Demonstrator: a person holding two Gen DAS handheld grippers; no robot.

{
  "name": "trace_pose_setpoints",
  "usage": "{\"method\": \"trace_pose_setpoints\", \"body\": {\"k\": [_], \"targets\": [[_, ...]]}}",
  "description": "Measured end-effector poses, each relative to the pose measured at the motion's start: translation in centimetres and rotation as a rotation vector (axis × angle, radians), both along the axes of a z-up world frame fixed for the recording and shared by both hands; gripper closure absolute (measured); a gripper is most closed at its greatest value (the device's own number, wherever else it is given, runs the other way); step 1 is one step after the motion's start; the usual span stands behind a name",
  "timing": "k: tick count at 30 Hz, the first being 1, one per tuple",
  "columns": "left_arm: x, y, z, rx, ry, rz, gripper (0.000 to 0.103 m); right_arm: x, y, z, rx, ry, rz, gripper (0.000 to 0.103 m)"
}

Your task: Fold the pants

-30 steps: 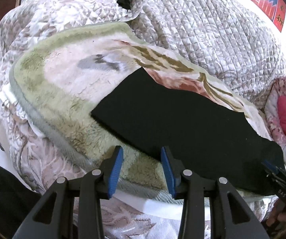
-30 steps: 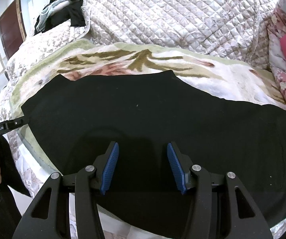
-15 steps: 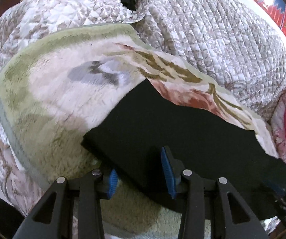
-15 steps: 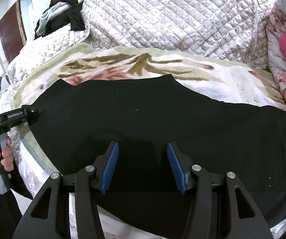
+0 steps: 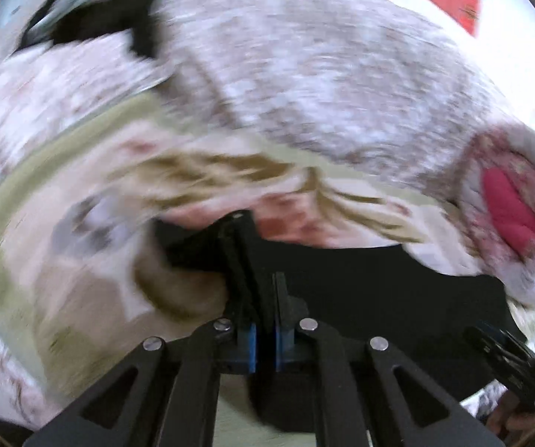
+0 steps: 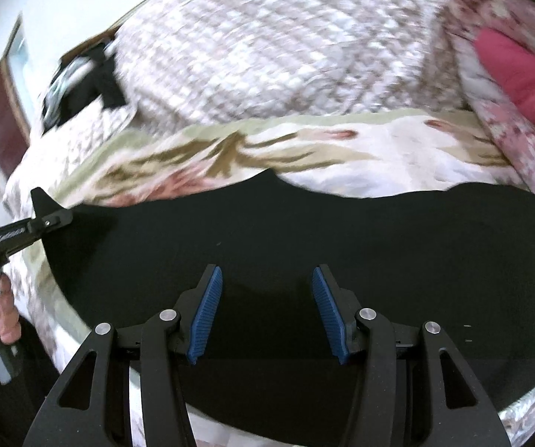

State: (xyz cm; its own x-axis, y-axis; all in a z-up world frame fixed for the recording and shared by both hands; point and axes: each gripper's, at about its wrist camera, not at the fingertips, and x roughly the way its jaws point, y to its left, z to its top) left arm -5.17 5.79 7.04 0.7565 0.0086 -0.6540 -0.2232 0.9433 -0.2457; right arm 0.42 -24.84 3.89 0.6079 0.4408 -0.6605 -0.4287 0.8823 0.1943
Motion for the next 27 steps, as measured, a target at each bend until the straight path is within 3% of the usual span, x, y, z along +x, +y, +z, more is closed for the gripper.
{"method": "trace_pose_setpoints", "body": {"k": [6,12,15,17,21,24,27], "targets": [[3.6,-8.5,1.5,0.022,-0.027,-0.280,0.095,1.0,-4.2,1.1,0.081,0.000,-0.154,0.052],[4.6,-15.5,-2.7,-0.003,0.074,-0.491,0.095,1.7,-7.4,0.9,0.140,0.047,-0.258,0.052],[3.7,-17.1,-5.0,-0.003,0.128,-0.536,0.095,1.7,-7.7,0.8,0.142,0.060,-0.262,0.052],[3.2,-17.5,-5.2,0.023,0.117,-0.556,0.095,1.7,-7.5,0.7,0.141,0.064,-0.253,0.052],[2.6,-16.5,-3.9,-0.035,0.110,-0.571,0.088,1.8,-7.1,0.7,0.140,0.062,-0.237,0.052],[1.6,-15.5,-2.7,-0.094,0.067,-0.588,0.078,1.8,-6.9,0.5,0.145,0.071,-0.222,0.052],[0.8,-13.8,-1.6,-0.131,0.027,-0.572,0.074,2.0,-6.6,-0.1,0.185,0.119,-0.173,0.052]]}}
